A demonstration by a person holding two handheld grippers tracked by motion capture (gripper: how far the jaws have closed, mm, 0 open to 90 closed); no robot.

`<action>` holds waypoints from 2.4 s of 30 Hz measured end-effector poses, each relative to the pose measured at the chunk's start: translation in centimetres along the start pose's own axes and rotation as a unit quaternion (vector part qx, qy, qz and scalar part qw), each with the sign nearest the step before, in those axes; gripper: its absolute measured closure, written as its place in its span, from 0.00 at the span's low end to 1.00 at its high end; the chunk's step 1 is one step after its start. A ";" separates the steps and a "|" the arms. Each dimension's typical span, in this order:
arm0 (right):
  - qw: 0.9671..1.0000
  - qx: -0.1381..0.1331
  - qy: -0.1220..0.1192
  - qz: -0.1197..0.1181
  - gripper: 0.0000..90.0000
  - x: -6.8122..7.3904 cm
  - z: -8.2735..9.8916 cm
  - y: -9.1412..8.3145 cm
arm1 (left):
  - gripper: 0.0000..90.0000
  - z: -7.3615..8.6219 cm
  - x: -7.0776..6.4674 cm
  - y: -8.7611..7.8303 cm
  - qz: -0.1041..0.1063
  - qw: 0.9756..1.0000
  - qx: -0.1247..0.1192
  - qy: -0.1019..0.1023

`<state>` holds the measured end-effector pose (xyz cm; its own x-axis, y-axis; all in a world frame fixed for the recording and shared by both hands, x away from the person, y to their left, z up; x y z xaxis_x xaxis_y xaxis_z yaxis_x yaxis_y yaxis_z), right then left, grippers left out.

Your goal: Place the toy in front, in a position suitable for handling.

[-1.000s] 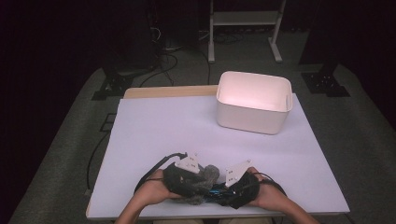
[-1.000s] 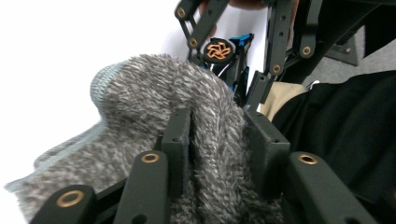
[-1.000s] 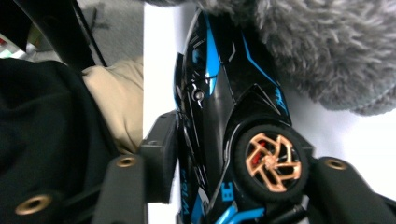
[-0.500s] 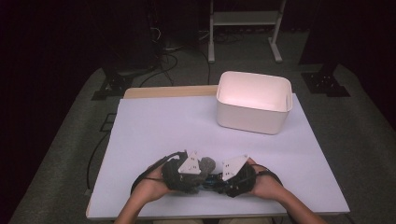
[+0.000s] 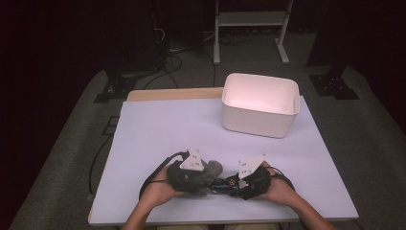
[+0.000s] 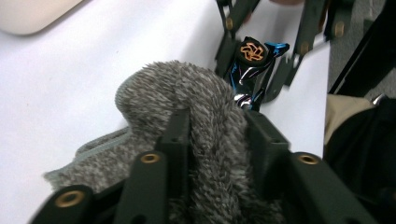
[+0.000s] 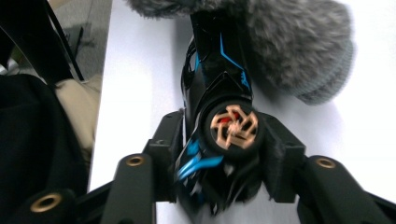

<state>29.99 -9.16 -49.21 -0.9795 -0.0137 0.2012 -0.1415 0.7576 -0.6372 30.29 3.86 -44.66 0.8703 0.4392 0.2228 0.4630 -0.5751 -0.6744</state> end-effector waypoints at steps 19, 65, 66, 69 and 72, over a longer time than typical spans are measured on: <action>1.000 -0.011 0.004 0.014 0.63 -0.1 0.6 -0.5 | 0.85 -2.3 -1.3 0.5 0.059 0.996 0.023 -0.056; 1.000 -0.021 0.010 0.004 0.63 -0.4 0.5 -0.3 | 0.83 -3.2 -2.3 2.3 0.121 0.990 0.056 0.050; 1.000 -0.021 0.010 0.003 0.63 -0.4 0.5 -0.3 | 0.83 -3.2 -2.3 2.3 0.121 0.990 0.056 0.050; 1.000 -0.021 0.008 0.003 0.63 -0.4 0.5 -0.3 | 0.83 -1.9 -1.1 1.3 0.106 0.992 0.062 0.040; 1.000 -0.022 0.011 0.003 0.63 -0.4 0.5 -0.3 | 0.83 -0.3 0.4 -0.2 0.088 0.994 0.062 0.014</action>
<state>30.40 -9.70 -49.43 -0.9769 0.0044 0.2137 -0.1287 0.7861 -0.6045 30.61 3.93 -44.21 0.9415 0.3179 0.1117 0.2794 -0.5512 -0.7862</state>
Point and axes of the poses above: each handheld gripper's, and its own axes: y roughly forward along the jaws, z roughly out of its underside, x roughly to its left, the point moved 9 cm from there along y, roughly forward along the jaws, and after that the axes turned 14 degrees about -z, right-handed, at the moved point
